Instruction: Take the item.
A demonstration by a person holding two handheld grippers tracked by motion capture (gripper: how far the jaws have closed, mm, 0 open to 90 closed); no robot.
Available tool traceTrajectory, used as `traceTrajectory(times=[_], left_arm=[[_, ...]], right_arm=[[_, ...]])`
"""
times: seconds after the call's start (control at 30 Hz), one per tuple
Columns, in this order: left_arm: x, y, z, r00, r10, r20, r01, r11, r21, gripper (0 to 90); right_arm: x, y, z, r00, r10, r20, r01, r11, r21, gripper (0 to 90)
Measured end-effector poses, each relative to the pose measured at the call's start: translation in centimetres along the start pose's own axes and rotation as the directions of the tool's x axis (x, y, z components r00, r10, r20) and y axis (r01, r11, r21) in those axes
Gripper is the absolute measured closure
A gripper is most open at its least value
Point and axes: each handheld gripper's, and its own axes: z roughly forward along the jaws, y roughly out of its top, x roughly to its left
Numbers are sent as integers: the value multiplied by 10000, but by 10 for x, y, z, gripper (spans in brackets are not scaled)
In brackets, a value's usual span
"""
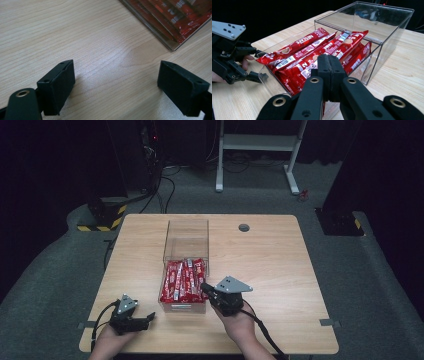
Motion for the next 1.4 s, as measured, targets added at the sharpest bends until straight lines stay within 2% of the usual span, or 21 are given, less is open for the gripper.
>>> traceTrajectory(times=[0.4, 0.8, 1.4], left_arm=[[0, 0, 0, 10000, 37, -3, -37, 10000, 1, 150], [0, 0, 0, 10000, 45, 17, -45, 10000, -1, 150], [-1, 0, 0, 9999, 92, 63, -92, 10000, -9, 151]], right_arm=[[-4, 5, -7, 10000, 6, 93, -4, 9996, -280, 900], [-4, 6, -9, 9998, -150, 156, 155, 9993, -336, 900], [-15, 9, -21, 9992, -46, 404, 69, 9983, -586, 900]])
